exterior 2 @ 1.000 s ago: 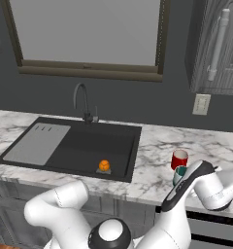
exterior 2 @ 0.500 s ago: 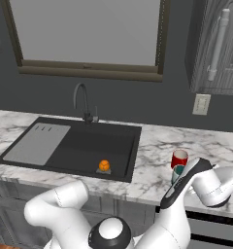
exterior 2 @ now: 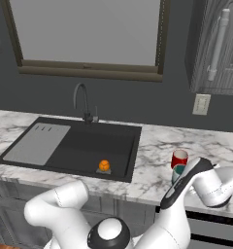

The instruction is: Clear the mugs and bowl far away from the sink.

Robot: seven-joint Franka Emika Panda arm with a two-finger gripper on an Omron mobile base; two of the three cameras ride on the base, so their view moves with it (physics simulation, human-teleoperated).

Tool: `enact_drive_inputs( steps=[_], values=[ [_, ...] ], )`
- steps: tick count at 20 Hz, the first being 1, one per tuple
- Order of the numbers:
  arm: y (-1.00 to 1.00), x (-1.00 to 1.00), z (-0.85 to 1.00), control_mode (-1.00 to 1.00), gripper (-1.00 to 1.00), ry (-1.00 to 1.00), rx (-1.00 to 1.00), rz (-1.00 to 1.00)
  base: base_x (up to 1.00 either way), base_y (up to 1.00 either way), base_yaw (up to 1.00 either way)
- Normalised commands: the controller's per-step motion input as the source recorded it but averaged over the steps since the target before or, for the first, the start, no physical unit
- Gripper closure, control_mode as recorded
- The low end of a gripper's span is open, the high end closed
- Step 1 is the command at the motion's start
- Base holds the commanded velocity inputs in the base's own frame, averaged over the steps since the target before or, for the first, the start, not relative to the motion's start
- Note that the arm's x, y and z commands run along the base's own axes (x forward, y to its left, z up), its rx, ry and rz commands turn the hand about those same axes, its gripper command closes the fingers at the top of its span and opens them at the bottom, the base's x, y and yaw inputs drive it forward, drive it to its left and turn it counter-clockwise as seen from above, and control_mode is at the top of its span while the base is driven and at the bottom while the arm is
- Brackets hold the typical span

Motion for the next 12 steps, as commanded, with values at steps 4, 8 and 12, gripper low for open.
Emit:
enact_drive_inputs(
  steps=[4, 8, 12],
  values=[
    [0.0, -0.25, 0.37, -1.0, 1.0, -0.07, 0.0, 0.01, 0.0, 0.0, 0.0],
    [0.1, -0.27, 0.36, -1.0, 1.0, -0.06, 0.0, 0.05, 0.0, 0.0, 0.0],
    [0.28, -0.32, 0.25, -1.0, 1.0, -0.01, 0.0, 0.08, 0.0, 0.0, 0.0]
  ],
)
